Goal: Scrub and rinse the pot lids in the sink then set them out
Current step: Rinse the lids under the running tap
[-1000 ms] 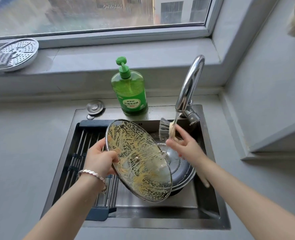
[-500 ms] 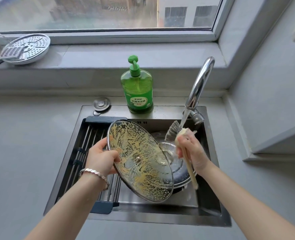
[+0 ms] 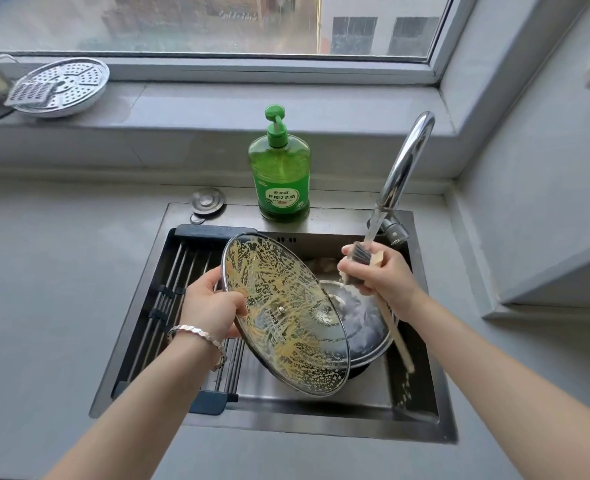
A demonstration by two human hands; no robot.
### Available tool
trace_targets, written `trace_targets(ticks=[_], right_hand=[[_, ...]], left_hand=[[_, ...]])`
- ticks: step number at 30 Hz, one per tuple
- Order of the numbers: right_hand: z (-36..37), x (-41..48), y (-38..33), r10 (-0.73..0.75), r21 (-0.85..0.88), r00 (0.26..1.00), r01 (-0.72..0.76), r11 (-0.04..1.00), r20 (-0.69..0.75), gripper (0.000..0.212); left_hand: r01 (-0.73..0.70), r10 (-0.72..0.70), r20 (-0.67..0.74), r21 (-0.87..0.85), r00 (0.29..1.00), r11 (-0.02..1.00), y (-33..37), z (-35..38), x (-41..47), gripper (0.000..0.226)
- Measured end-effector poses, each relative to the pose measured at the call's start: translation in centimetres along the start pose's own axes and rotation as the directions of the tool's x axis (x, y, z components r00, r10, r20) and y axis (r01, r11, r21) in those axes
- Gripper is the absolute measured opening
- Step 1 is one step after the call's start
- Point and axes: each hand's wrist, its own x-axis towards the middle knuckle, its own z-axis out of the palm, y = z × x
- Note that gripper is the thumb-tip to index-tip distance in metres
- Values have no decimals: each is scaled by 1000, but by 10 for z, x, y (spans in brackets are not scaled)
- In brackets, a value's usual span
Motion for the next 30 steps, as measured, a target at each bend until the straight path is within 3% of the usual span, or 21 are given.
trace_targets(ticks=[3,5,8,12,15,20,23,25,28,30], right_hand=[[5,7,0,12,-124,980,-37,992,-198,10],[8,14,1,5,-253,951,-87,964,-309,19],[16,15,-7,66,-306,925,-191,933,-374,33],[21,15,-18,179,-339,924,-296,893,-337,46],[18,13,-19,241,-326,921,-338,883,-305,32],[16,9,-18,233,-160,942,-275,948,-243,17],[19,9,-19,218,-172,951,-258,951,-221,13],[21,11,-18,235,-222,958,-269,937,-165,30],[24,13,-16,252,-384,957,-289,877,-144,74],[24,14,-16,166,-480,968,-237,844,-186,57]], left_hand=[[-5,5,-3,9,1000,1000,-2,-1,-1,54],[-13,13,-2,22,1000,1000,-2,-1,-3,53],[-15,15,9,27,1000,1000,-2,0,-6,52],[-13,13,15,16,1000,1000,-1,-1,-8,53],[-17,16,14,19,1000,1000,-1,-1,-8,54],[-28,27,24,38,999,999,0,1,-10,54],[-26,25,23,42,999,999,-1,0,-12,53],[-21,20,23,46,1000,999,-2,0,-12,51],[-15,15,16,43,1000,999,-2,0,-12,51],[-14,13,16,36,1000,999,-3,1,-12,53]])
